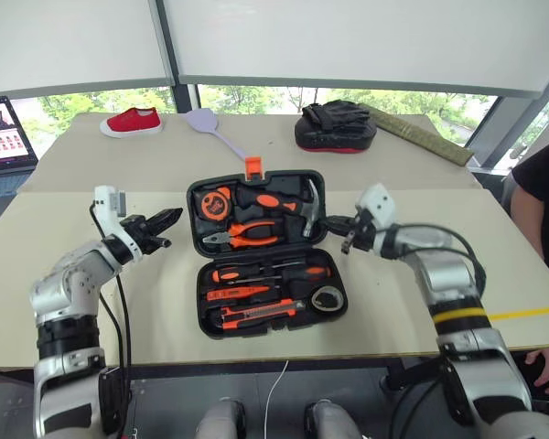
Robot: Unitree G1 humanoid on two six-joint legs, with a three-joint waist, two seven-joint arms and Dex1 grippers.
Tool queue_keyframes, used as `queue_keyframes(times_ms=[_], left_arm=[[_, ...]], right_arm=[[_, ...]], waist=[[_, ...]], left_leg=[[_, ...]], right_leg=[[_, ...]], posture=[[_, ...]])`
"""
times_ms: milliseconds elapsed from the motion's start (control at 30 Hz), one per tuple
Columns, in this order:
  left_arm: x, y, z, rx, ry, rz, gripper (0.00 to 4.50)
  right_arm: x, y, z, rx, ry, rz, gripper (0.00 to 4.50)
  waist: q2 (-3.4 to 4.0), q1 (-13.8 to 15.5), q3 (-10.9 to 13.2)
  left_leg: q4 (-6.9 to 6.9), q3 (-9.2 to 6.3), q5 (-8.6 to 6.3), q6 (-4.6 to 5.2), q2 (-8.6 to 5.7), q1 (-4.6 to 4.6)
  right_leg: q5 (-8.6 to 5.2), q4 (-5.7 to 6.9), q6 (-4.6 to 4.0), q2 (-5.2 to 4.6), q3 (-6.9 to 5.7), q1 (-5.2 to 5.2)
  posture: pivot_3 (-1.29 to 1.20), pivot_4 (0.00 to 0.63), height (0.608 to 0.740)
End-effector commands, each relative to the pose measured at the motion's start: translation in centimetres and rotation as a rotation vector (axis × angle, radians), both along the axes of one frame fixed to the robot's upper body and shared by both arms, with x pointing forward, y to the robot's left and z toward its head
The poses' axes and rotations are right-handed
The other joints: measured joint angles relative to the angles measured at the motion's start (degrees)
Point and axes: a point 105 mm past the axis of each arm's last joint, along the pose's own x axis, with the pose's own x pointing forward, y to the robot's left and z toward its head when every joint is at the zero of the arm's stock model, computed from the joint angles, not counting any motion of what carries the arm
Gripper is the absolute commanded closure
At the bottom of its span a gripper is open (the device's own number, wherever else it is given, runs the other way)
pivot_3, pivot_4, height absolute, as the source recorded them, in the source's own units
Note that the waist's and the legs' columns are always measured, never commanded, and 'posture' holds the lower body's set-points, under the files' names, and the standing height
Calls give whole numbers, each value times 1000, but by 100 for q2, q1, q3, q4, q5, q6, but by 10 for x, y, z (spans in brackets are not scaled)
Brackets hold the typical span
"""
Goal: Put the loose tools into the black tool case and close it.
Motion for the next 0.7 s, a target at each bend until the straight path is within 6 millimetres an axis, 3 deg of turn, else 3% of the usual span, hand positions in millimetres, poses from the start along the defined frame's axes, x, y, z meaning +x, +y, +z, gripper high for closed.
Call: queue_keyframes(times_ms=[33, 67, 167, 300, 500, 700], left_arm=[[-12, -1, 1, 18, 5, -35, 4500], [-13, -1, -2, 30, 21, -38, 4500], [-18, -4, -4, 80, 62, -67, 3798], [-19, -6, 1, 126, 74, -79, 2306], [-29, -17, 12, 143, 56, -156, 2306], [-16, -29, 10, 138, 23, -112, 2306]], right_arm=[[-5, 4, 11, -29, -80, 36, 4452], [-4, 5, 11, -28, -83, 38, 4452], [1, 10, 13, -29, -89, 38, 4500], [7, 13, 12, -34, -85, 28, 4500], [11, 14, 11, -38, -79, 27, 4500], [10, 15, 11, -37, -74, 36, 4500]], waist=[[0, -10, 0], [-1, -9, 1], [-2, -15, 2], [-2, -21, 2], [-2, -31, 2], [-3, -17, 2]], left_leg=[[0, 2, 0, 0, 0, 9], [2, 2, 2, -2, 0, 11], [2, -1, 11, -13, 5, 37], [2, -8, 26, -25, 15, 51], [2, -8, 28, -25, 17, 59], [2, -7, 28, -25, 16, 59]], right_leg=[[0, -8, 0, 0, 4, 2], [0, -8, 0, 1, 4, 3], [0, 8, -3, 6, 4, 14], [2, 11, -8, 17, 5, 19], [6, 12, -17, 20, 12, 24], [7, 12, -18, 20, 15, 26]], posture=[[0, 150, 740], [0, 150, 740], [0, 150, 740], [0, 150, 740], [0, 150, 740], [0, 150, 740]])
